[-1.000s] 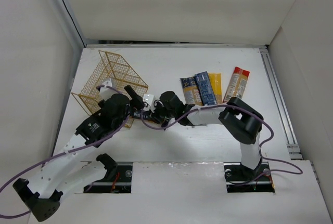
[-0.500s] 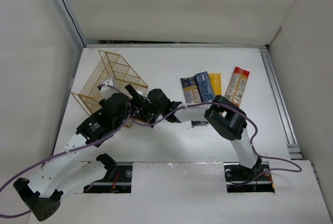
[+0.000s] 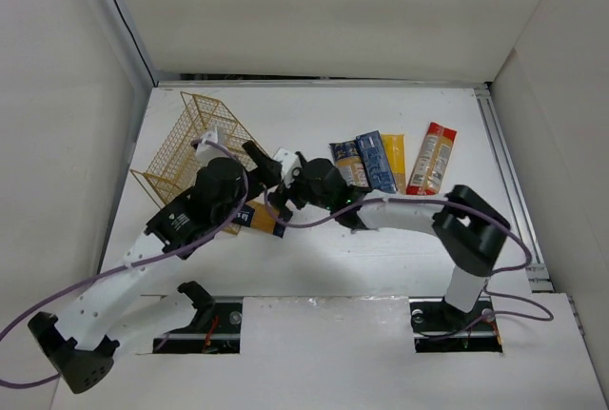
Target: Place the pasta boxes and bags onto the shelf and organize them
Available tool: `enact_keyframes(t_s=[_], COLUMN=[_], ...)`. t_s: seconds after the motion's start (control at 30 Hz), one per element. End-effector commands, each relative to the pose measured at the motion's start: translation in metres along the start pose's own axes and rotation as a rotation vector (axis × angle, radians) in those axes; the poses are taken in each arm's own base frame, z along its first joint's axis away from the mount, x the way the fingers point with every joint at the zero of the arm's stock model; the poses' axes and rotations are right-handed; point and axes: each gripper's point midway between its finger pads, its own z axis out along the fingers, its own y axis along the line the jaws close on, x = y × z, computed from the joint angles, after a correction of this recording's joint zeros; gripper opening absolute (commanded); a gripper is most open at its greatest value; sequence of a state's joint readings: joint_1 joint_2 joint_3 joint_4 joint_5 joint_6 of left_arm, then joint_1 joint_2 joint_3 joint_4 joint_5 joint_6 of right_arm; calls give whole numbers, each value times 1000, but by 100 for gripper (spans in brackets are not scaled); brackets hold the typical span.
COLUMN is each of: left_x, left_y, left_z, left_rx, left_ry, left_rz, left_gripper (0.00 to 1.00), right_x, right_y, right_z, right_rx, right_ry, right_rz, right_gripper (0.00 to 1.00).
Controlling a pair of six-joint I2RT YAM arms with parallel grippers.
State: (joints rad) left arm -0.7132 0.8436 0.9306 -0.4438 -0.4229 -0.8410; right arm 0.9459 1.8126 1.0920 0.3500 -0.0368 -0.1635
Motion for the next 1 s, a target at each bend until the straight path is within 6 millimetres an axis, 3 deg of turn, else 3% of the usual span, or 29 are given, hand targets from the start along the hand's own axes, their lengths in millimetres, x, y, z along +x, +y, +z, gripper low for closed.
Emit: enact_keyframes(t_s=[0.0, 0.07, 0.1, 0.13, 0.17, 0.2, 0.23, 0.3, 0.33, 0.4, 0.47, 0.5, 0.57, 0.63, 0.7, 0.77, 0.8, 0.87, 0.9, 0.97], left_x=[-3, 4, 15, 28, 32, 52, 70, 80, 109, 125, 158, 163, 184, 191, 184, 178, 156, 138, 118, 95], left_y=[-1, -15, -18, -25, -37, -39, -49, -76, -68, -90, -81, -86, -71, -69, -83, -91, -114, -128, -144, -146], left_z=[13, 21, 35, 41, 44, 60, 62, 70, 85, 91, 108, 112, 122, 121, 117, 110, 101, 92, 81, 79], left_rx=[-36, -4, -12, 2, 25, -3, 11, 31, -35, -17, -79, -78, -137, -153, -85, -20, 68, 130, 196, 203], left_ry=[3, 45, 74, 107, 123, 167, 207, 225, 291, 334, 410, 424, 466, 491, 471, 455, 401, 352, 310, 254], left_rz=[58, 58, 69, 86, 93, 127, 163, 190, 240, 256, 275, 263, 264, 238, 199, 164, 114, 76, 48, 29], left_gripper=[100, 100, 100, 100, 100, 100, 100, 100, 100, 100, 100, 100, 100, 100, 100, 100, 100, 100, 100, 100], right_x=[-9, 8, 20, 31, 37, 48, 52, 58, 61, 65, 67, 71, 79, 87, 91, 86, 89, 96, 92, 104], right_y=[-99, -135, -160, -166, -176, -197, -199, -207, -218, -216, -219, -220, -224, -222, -226, -228, -228, -229, -228, -226], right_z=[-75, -117, -144, -179, -201, -233, -264, -299, -321, -351, -382, -391, -419, -441, -445, -430, -423, -407, -394, -387], right_rx=[367, 555, 659, 728, 793, 913, 964, 1043, 1109, 1156, 1231, 1251, 1347, 1417, 1401, 1313, 1286, 1203, 1129, 1104], right_ry=[-12, 35, 62, 95, 113, 134, 146, 159, 158, 148, 124, 135, 154, 194, 203, 185, 189, 238, 223, 255], right_rz=[182, 232, 276, 324, 347, 381, 400, 421, 442, 452, 465, 460, 473, 489, 496, 479, 482, 443, 430, 429], right_gripper=[100, 100, 100, 100, 100, 100, 100, 100, 100, 100, 100, 100, 100, 100, 100, 100, 100, 100, 100, 100])
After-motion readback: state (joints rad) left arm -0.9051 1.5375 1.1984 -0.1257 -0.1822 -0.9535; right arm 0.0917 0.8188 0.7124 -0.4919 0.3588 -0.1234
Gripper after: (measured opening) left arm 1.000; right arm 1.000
